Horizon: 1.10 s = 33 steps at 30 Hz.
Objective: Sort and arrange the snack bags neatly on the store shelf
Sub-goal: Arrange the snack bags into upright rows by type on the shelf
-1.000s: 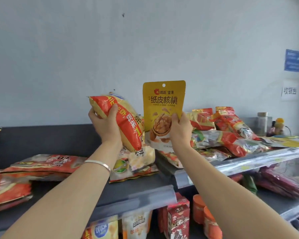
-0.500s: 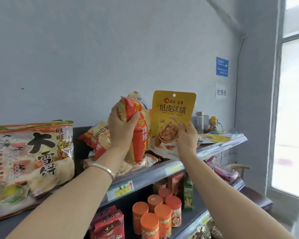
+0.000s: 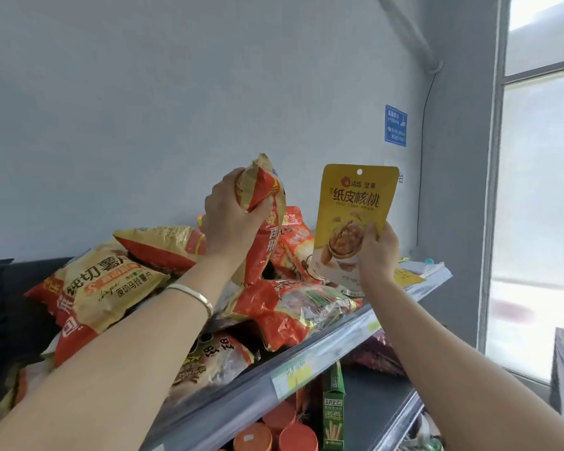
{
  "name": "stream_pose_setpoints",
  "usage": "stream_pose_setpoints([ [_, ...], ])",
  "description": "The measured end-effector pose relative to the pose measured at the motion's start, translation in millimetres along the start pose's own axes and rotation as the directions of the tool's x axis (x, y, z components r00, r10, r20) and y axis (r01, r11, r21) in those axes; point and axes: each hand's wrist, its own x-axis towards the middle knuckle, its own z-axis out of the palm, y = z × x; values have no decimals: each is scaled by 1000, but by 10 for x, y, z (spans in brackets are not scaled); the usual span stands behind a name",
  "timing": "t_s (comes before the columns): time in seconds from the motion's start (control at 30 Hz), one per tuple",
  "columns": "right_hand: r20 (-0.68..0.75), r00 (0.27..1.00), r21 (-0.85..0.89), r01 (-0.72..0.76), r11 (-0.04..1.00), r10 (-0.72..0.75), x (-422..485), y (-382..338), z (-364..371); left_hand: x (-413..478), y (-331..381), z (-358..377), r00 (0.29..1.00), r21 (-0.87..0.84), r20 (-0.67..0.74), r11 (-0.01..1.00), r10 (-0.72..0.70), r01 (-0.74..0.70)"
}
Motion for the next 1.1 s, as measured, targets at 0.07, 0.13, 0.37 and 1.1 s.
stream_pose_setpoints([
  [0.07, 25, 999, -3, -32, 999, 32, 171, 179, 92, 78, -100, 148, 1000, -27, -2, 999, -29, 29],
  [0.13, 70, 996, 7, -64, 998, 63, 317, 342, 230, 151, -206, 269, 998, -53, -13, 996, -66, 65],
  [0.37, 342, 925, 113, -214, 970, 165, 679, 747, 1007, 315, -444, 459, 961, -146, -198, 975, -192, 165],
  [1.1, 703, 684, -109, 373, 921, -194, 997, 1276, 1563, 295, -401, 1183, 841, -368, -235, 846, -487, 386],
])
